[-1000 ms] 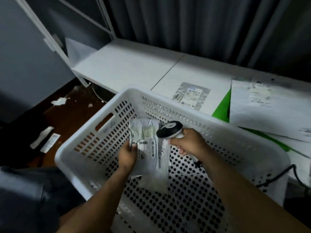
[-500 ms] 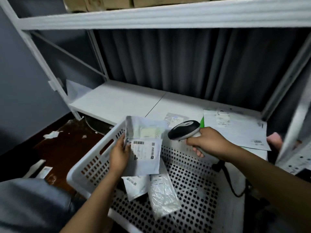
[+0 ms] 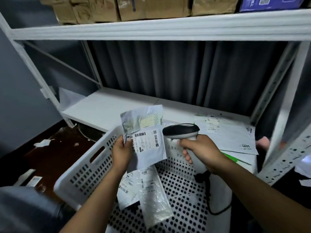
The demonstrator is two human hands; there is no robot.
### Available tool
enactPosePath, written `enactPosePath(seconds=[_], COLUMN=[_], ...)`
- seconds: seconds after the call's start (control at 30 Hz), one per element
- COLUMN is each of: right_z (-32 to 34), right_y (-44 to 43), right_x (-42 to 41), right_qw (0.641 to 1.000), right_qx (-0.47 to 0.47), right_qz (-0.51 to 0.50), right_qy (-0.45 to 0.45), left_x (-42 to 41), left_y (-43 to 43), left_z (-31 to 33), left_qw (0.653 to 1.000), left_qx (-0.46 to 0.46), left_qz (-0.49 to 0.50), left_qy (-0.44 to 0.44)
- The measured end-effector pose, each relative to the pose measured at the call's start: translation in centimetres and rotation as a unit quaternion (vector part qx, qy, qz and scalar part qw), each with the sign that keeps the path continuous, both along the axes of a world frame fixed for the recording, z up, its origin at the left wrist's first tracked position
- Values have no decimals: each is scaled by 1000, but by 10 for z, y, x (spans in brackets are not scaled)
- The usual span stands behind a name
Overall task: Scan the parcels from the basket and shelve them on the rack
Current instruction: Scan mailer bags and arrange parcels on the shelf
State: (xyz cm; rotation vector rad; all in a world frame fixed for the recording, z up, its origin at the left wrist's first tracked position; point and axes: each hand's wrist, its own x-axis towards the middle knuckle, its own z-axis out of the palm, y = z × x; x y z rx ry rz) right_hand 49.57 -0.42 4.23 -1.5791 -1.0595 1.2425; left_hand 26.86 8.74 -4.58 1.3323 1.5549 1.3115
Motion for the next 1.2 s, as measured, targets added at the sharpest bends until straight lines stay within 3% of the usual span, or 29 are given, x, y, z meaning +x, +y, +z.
enactPosePath(seconds=[0.63,0.87,1.03,1.2], right_z=[-7,-19,-35,-62], right_y=[10,38,78,121], right_x=[6,39,73,101], right_qw=[999,993,976,975], right_qx=[19,18,23,4], right_qz=[-19,-75,-116,-141], right_qy=[-35,-90,-182,-174], left_x=[14,26,48,80], left_y=[5,33,91,158], left_z=[7,-9,-23,-31], left_qw=[999,996,995,994], left_qx=[-7,-68,-90,-79], left_qz=[-18,25,4,1], left_qy=[-32,-51,35,76])
